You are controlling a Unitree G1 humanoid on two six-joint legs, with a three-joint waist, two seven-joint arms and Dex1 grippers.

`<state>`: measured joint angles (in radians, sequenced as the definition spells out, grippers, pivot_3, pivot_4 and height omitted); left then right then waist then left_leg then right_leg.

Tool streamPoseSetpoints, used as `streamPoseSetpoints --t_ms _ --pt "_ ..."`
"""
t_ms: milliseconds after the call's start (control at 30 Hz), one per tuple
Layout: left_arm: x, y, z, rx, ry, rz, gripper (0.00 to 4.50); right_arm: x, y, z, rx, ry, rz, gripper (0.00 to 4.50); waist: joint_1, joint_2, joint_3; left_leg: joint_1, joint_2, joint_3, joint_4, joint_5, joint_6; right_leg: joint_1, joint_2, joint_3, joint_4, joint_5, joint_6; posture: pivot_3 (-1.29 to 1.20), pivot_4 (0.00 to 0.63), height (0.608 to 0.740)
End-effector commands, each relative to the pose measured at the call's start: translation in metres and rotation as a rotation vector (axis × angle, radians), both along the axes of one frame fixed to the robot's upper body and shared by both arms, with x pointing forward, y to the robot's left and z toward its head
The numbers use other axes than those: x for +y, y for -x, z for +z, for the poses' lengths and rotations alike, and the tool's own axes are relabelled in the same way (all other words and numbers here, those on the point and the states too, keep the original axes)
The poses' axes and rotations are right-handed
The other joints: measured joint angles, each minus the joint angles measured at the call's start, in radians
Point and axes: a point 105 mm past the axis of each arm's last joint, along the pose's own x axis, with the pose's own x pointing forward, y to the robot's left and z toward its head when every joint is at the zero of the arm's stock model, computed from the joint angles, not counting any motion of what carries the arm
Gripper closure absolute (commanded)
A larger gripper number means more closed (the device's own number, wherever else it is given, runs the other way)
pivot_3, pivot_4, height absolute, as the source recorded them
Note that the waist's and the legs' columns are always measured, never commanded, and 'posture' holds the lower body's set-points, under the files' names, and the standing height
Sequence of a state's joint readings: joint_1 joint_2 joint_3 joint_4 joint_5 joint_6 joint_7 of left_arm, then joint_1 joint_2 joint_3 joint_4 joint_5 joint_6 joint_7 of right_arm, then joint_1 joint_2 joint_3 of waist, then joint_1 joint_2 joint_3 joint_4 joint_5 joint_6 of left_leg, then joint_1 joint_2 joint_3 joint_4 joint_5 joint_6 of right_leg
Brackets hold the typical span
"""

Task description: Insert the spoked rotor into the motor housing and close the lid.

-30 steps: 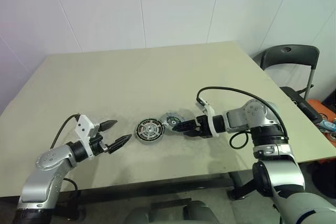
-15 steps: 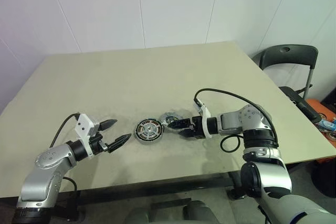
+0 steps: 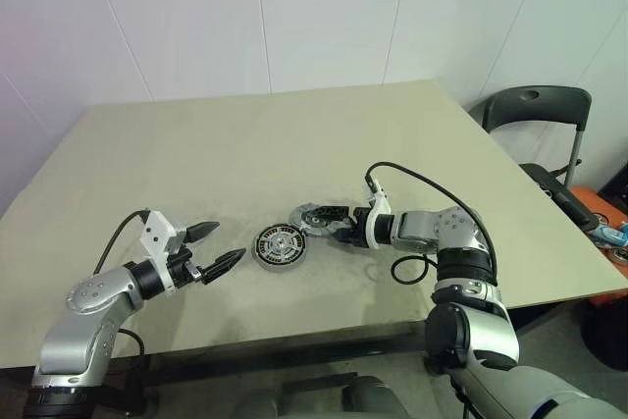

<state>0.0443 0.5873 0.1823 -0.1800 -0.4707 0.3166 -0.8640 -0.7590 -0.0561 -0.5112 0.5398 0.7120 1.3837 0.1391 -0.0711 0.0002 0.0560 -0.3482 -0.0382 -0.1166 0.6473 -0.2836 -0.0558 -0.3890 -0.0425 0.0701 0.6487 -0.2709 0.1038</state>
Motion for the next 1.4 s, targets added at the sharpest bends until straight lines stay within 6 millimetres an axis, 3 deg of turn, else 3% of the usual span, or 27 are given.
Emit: streamPoseSetpoints --t_ms 33,433,1000,1400 --pt "-0.002 -0.003 0.015 -0.068 -0.005 -0.01 0.0 -0.007 -0.01 0.001 -0.022 0.005 -0.095 0.01 0.0 0.0 0.0 0.0 0.0 0.0 0.0 0.0 0.0 0.0 0.0 0.0 0.0 0.0 0.0 0.0 0.0 0.74" --pt "-0.002 -0.005 0.018 -0.077 -0.005 -0.009 0.0 0.019 -0.011 0.004 -0.055 -0.076 -0.11 0.01 -0.006 0.0 0.0 0.0 0.001 0.0 -0.001 0.0 0.0 -0.002 0.001 0.001 0.0 0.001 0.0 0.0 0.0 0.74" --pt "0.006 -0.008 0.018 -0.089 -0.009 0.011 0.0 0.032 0.003 0.057 -0.219 -0.332 0.011 0.01 0.0 0.003 0.002 -0.008 0.001 0.0 -0.005 0.0 0.0 -0.01 0.0 0.001 -0.002 0.003 0.002 0.0 0.0 0.74" --pt "0.005 -0.008 0.018 -0.096 -0.01 0.02 0.0 0.044 0.011 0.041 -0.208 -0.262 0.069 0.01 -0.001 0.003 0.002 -0.008 0.001 0.001 -0.005 0.0 0.0 -0.01 0.0 0.001 -0.002 0.003 0.002 0.0 0.0 0.74"
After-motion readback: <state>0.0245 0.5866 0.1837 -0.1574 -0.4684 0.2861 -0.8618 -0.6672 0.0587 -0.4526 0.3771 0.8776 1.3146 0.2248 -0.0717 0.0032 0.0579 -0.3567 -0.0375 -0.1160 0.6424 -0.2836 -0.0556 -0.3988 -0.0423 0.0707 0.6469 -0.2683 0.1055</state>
